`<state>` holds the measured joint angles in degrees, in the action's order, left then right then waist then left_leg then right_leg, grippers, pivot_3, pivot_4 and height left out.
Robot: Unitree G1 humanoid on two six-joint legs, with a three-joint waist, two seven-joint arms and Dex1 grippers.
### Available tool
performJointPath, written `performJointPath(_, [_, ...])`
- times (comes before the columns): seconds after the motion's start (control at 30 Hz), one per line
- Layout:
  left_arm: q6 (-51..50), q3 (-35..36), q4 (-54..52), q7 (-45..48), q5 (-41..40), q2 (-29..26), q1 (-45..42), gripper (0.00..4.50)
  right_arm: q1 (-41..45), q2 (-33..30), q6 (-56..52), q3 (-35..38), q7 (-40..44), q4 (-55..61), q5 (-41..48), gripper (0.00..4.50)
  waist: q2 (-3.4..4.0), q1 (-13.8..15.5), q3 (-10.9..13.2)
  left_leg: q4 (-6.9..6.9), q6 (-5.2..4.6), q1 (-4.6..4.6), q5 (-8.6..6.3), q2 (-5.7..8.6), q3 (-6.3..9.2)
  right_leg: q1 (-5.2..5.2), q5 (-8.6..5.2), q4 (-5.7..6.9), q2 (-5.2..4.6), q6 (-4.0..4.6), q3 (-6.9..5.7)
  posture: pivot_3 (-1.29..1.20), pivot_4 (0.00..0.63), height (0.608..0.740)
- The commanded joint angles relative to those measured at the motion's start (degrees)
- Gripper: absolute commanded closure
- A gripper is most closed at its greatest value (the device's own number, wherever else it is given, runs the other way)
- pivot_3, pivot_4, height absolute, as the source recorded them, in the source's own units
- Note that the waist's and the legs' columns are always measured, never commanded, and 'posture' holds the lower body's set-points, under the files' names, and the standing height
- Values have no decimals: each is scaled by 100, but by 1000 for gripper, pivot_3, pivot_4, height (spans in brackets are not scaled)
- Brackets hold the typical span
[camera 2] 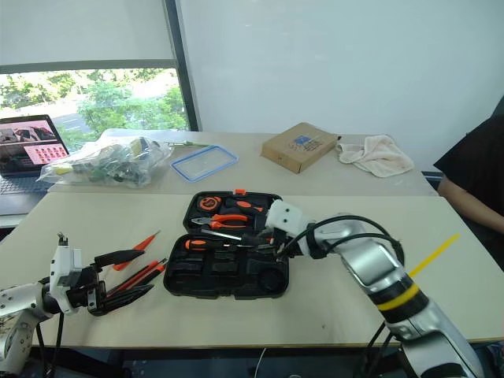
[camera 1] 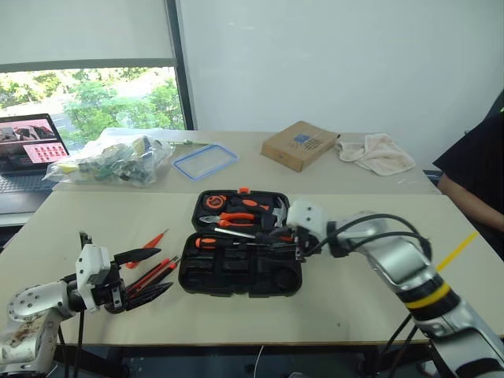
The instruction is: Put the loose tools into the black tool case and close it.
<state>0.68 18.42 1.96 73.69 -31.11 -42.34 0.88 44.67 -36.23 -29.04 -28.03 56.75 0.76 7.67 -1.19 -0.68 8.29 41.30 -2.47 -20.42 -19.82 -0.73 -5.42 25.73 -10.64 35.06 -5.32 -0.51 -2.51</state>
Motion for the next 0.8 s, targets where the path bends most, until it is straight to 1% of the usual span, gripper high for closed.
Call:
performJointPath(0.03, [-12,77,-251,-41,-69,-34,79,0,323,59,230,-96,257,-259,-369,3374,0,5,0,0,0,-8,0,1,2,6,1,0,-2,-1,-6,0,150,740])
performJointPath(0.1, [-35,112,-289,-61,-77,-62,134,0,425,43,339,-248,466,-427,-587,3374,0,-8,0,1,-1,-42,-1,3,-1,39,1,-1,-6,-2,-12,0,150,740])
performJointPath(0.17, [-55,133,-333,-82,-79,-78,185,0,452,77,447,-351,569,-572,-767,3374,1,-18,0,5,0,-57,0,4,2,51,2,-2,-6,-4,-28,0,150,740])
performJointPath(0.3, [-92,140,-390,-126,-71,-82,213,0,455,264,382,-355,672,-682,-858,3374,2,-36,0,0,5,-60,2,1,-1,49,1,-6,-5,-2,-55,0,150,740])
performJointPath(0.63, [-119,147,-445,-244,-36,-91,250,0,433,662,32,-169,763,-971,-879,3374,2,-70,0,0,35,-50,18,-7,2,44,6,2,4,12,-58,0,150,740])
performJointPath(0.67, [-122,148,-448,-252,-37,-94,252,0,456,646,30,-123,811,-981,-863,2374,3,-70,0,0,35,-48,19,-7,1,43,7,4,5,14,-58,0,150,740])
performJointPath(0.7, [-124,150,-449,-258,-38,-99,256,0,480,624,33,-68,869,-976,-832,2289,3,-68,0,0,36,-48,19,-7,2,43,7,5,4,15,-58,0,150,740])
performJointPath(0.73, [-127,157,-448,-262,-41,-106,259,0,514,596,53,30,996,-940,-718,1846,3,-66,0,0,36,-48,19,-7,2,44,7,5,3,15,-58,0,150,740])
performJointPath(0.77, [-133,161,-455,-270,-43,-110,265,0,537,570,64,135,1136,-893,-584,1602,2,-66,0,0,36,-48,19,-7,2,44,7,5,3,15,-58,0,150,740])
performJointPath(0.8, [-135,165,-452,-275,-43,-116,269,0,568,535,51,262,1275,-843,-443,1232,3,-64,0,1,36,-50,19,-7,3,44,8,4,3,15,-58,0,150,740])
